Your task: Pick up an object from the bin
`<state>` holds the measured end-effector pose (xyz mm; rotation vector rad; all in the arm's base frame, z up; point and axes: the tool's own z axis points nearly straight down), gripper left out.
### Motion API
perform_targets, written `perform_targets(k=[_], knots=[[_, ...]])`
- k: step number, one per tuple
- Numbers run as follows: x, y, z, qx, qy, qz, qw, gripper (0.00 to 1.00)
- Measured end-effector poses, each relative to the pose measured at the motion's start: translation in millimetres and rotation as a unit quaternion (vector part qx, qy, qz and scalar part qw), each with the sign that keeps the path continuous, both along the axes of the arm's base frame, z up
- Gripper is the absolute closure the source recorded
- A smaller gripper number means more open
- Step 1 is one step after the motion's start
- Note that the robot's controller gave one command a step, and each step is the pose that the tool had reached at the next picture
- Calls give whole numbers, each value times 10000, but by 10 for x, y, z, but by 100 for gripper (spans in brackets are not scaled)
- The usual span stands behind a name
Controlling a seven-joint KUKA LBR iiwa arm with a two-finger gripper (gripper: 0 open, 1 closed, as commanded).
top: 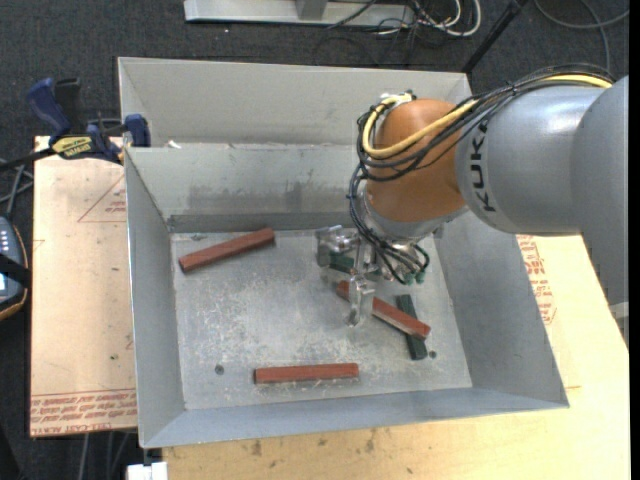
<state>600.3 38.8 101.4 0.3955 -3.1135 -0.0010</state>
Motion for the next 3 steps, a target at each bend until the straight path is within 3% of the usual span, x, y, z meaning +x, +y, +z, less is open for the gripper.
perform_targets(k=[1, 2, 3], knots=[[120, -375, 66, 8, -35, 732, 9973, 0], [254, -504, -97, 3, -41, -12, 10000, 0], [24, -408, -217, 17, -170, 442, 9989, 100]])
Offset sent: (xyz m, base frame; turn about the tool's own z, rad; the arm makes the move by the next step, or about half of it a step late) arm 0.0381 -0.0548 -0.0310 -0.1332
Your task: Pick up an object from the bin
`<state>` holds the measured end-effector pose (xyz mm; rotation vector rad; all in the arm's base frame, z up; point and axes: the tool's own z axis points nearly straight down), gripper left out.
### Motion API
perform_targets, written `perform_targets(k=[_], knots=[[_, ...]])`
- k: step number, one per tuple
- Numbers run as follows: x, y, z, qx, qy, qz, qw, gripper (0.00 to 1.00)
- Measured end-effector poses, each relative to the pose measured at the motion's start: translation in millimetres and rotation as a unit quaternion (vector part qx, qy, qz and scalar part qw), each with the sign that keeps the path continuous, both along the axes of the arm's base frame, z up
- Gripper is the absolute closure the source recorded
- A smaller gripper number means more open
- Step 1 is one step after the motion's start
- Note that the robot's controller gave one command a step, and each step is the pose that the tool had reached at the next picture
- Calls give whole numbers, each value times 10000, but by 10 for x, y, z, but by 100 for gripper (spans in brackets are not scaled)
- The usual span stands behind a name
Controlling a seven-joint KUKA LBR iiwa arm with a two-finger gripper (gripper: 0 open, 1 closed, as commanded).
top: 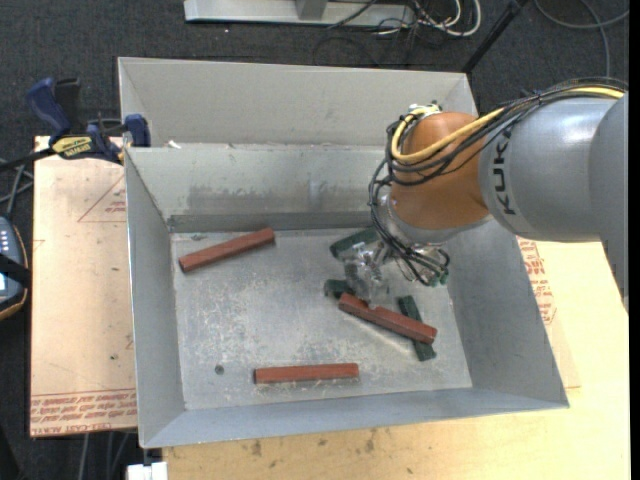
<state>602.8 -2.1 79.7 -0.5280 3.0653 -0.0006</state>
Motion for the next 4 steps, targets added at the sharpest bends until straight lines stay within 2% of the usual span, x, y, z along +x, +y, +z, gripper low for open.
perform_targets(k=[1, 2, 3, 4], knots=[[-78, -13, -88, -16, 133, 7, 9999, 0], [-78, -13, -88, -15, 133, 5, 9999, 0], [506, 38, -86, -11, 139, -208, 9997, 100], [506, 38, -87, -10, 140, -211, 9997, 100]])
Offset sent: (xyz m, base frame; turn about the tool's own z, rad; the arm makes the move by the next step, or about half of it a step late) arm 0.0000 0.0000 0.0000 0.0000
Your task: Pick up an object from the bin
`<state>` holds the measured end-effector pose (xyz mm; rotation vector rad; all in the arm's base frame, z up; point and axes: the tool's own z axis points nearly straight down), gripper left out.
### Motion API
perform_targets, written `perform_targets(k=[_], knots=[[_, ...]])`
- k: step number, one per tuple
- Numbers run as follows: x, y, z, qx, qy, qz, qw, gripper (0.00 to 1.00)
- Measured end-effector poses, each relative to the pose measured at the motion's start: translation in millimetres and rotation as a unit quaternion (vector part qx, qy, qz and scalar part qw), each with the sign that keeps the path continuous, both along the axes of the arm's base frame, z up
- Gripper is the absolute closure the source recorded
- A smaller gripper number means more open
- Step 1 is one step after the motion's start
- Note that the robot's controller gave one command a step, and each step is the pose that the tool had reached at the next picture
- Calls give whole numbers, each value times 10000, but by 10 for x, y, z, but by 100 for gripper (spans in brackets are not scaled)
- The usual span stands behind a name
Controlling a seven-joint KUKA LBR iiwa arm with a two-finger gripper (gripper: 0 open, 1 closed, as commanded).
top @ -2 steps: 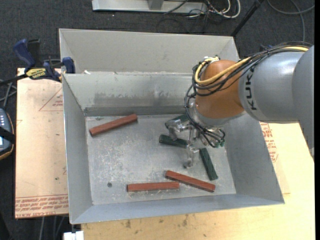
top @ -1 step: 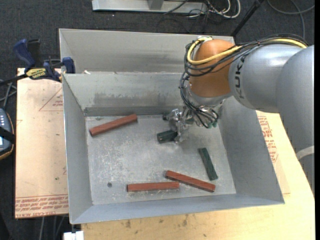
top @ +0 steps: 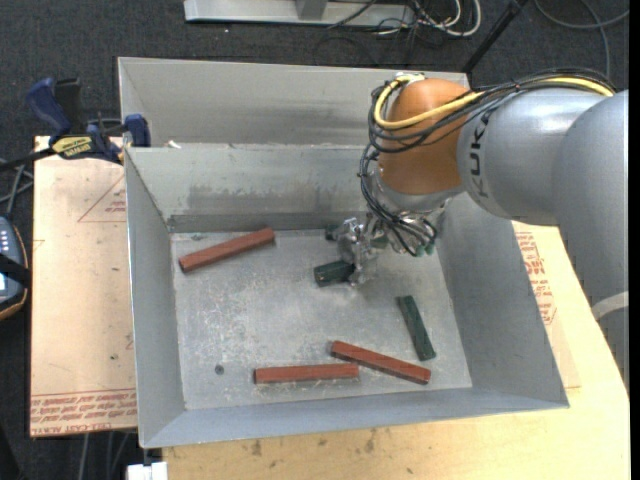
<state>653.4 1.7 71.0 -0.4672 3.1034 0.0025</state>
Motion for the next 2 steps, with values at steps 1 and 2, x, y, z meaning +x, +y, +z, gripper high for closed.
perform_targets(k=[1, 2], knots=[[17, -16, 569, -1, 23, 158, 9999, 100], [-125, -17, 1784, -4, -6, 22, 10000, 100]])
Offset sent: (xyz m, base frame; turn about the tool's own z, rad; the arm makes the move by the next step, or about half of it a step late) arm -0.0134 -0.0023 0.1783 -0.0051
